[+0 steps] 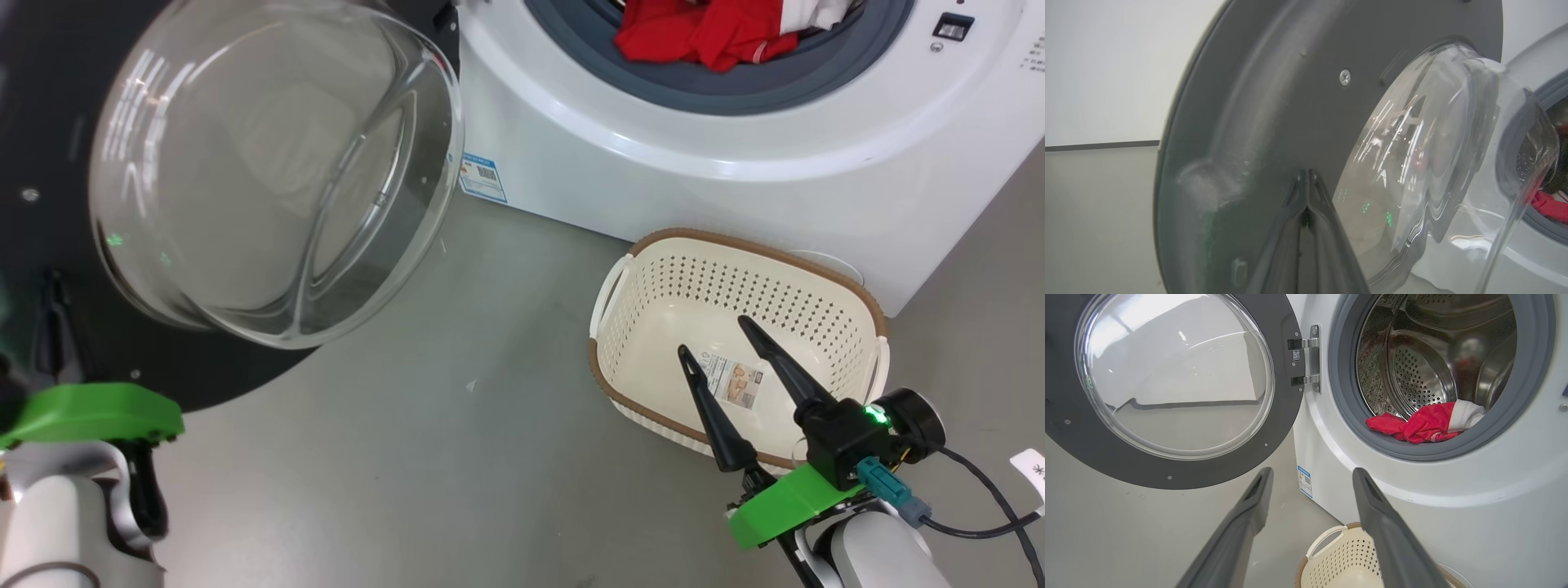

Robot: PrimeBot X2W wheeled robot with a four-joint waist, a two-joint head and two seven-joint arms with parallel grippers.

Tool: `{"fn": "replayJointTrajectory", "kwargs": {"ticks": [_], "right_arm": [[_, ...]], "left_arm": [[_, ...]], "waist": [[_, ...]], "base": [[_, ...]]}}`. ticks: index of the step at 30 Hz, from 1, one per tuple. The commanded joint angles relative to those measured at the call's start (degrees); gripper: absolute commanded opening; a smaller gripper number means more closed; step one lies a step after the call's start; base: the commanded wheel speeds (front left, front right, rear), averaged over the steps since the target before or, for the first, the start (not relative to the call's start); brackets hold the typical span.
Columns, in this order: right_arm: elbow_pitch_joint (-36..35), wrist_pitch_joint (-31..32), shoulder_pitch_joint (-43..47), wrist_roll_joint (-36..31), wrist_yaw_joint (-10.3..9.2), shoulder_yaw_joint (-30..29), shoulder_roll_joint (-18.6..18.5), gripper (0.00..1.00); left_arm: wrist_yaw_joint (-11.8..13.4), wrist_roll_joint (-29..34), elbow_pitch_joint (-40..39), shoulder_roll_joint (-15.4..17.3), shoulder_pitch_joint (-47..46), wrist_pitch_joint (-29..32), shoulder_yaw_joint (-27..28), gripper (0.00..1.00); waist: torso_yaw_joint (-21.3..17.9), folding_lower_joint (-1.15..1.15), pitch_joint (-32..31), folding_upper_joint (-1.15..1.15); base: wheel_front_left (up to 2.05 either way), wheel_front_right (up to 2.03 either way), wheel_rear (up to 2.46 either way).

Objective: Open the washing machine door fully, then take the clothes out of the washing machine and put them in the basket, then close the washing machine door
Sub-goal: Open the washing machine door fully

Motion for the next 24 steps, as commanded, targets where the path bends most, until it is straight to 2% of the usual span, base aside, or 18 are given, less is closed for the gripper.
{"fn": "replayJointTrajectory", "kwargs": {"ticks": [1, 15, 24], "right_arm": [[-1.53, -0.36, -1.82, -0.82, 0.36, 1.64, 0.29, 1.0], [-0.91, -0.36, -3.39, -1.9, 0.36, 2.65, -0.17, 1.0], [-0.04, -0.36, -4.17, -1.96, 0.36, 3.28, -0.32, 1.0]], "left_arm": [[-0.32, 0.66, 0.32, 3.04, -2.89, -0.34, 3.67, 0.0], [-2.34, 3.38, 7.03, 3.79, -8.91, -0.35, 11.38, 0.0], [-3.58, 5.82, 6.06, 2.6, -8.53, -0.35, 14.93, 0.0]], "waist": [[0.04, 0.0, 0.69, 0.0], [-0.43, 0.0, 3.32, 0.0], [-0.83, 0.0, 3.3, 0.0]], "base": [[0.0, 0.0, 0.0], [0.0, 0.0, 0.0], [0.0, 0.0, 0.0]]}}
